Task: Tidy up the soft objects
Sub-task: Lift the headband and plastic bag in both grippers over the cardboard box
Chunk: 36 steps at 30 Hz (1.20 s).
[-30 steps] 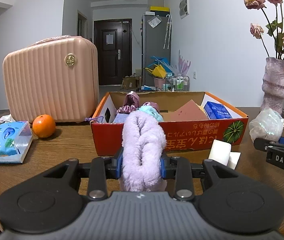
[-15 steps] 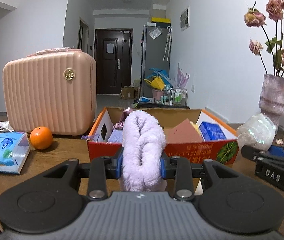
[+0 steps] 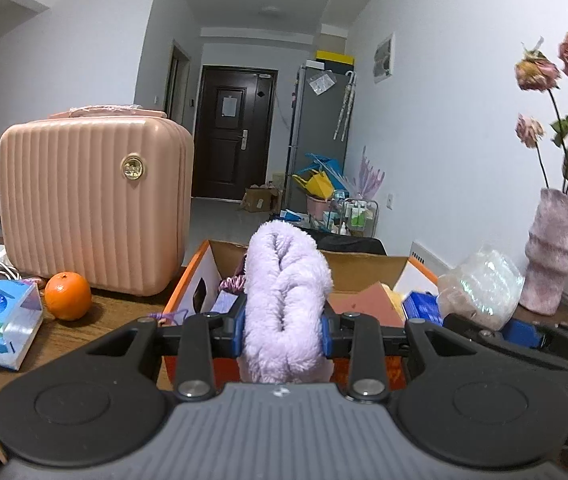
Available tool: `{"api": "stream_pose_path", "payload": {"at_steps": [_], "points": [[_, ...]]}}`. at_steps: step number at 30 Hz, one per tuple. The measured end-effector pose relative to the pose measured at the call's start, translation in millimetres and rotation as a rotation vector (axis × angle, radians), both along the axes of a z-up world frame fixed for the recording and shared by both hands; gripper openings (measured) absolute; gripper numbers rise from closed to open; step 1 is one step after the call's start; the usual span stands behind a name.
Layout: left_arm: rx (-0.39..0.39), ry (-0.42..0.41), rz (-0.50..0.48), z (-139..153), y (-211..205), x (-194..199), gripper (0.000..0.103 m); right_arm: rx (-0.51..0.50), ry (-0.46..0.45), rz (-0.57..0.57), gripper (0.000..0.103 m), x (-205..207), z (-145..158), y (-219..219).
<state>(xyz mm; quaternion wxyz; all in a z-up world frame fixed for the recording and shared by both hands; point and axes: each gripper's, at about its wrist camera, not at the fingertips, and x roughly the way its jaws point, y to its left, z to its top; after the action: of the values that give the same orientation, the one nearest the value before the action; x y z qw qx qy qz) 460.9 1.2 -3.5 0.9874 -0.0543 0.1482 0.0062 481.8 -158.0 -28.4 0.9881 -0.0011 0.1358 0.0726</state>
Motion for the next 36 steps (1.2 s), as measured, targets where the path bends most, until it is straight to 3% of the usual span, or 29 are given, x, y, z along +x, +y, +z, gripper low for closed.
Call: {"api": "stream_pose_path", "payload": {"at_steps": [36], "points": [[-0.033,-0.013,0.067,-1.1,2.6,99.8,0.034,-0.049,0.003,0.034,0.035,97.3,-6.3,35.4]]}}
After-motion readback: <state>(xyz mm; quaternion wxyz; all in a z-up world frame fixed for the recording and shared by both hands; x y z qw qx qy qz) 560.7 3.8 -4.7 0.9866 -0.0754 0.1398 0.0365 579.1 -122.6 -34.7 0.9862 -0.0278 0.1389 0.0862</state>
